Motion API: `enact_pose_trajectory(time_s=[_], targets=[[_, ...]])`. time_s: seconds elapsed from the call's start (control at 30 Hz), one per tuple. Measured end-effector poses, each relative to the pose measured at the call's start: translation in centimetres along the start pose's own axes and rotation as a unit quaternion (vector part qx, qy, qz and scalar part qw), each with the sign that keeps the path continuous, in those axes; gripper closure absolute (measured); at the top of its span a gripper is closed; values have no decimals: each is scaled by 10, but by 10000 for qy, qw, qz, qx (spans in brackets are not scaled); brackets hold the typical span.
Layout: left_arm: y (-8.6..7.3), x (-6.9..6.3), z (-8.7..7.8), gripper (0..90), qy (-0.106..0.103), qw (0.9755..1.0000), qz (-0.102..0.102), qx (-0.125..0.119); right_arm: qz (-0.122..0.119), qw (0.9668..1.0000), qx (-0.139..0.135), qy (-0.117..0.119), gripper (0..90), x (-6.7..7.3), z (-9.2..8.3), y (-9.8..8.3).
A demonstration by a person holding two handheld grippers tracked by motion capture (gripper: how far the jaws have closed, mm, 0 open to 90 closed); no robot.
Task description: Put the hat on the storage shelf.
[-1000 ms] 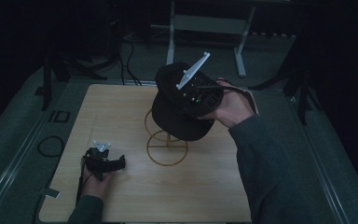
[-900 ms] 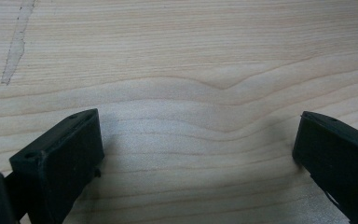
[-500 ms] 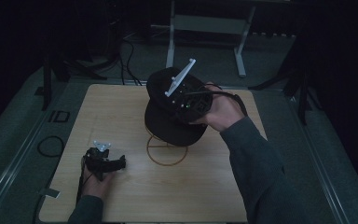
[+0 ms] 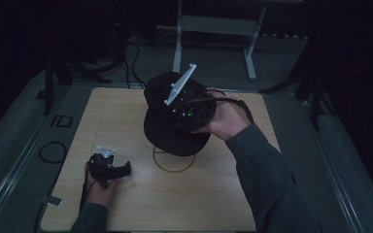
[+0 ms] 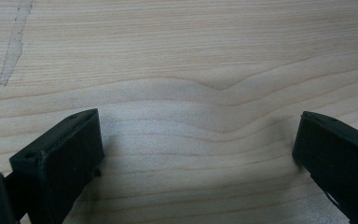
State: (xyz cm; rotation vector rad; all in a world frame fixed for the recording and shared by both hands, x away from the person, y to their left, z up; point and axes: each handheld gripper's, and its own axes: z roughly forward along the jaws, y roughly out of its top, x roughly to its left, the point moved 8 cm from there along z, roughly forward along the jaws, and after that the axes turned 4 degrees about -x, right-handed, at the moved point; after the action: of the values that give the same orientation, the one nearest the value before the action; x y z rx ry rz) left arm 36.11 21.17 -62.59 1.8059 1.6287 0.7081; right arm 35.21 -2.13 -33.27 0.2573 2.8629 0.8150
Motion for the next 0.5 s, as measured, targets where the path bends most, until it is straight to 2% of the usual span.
enact_pose_trajectory(time_s=[0.5], targets=[[0, 0, 0, 12, -17, 10000, 0, -6, 14, 9994, 307, 185, 762, -1, 36, 0]])
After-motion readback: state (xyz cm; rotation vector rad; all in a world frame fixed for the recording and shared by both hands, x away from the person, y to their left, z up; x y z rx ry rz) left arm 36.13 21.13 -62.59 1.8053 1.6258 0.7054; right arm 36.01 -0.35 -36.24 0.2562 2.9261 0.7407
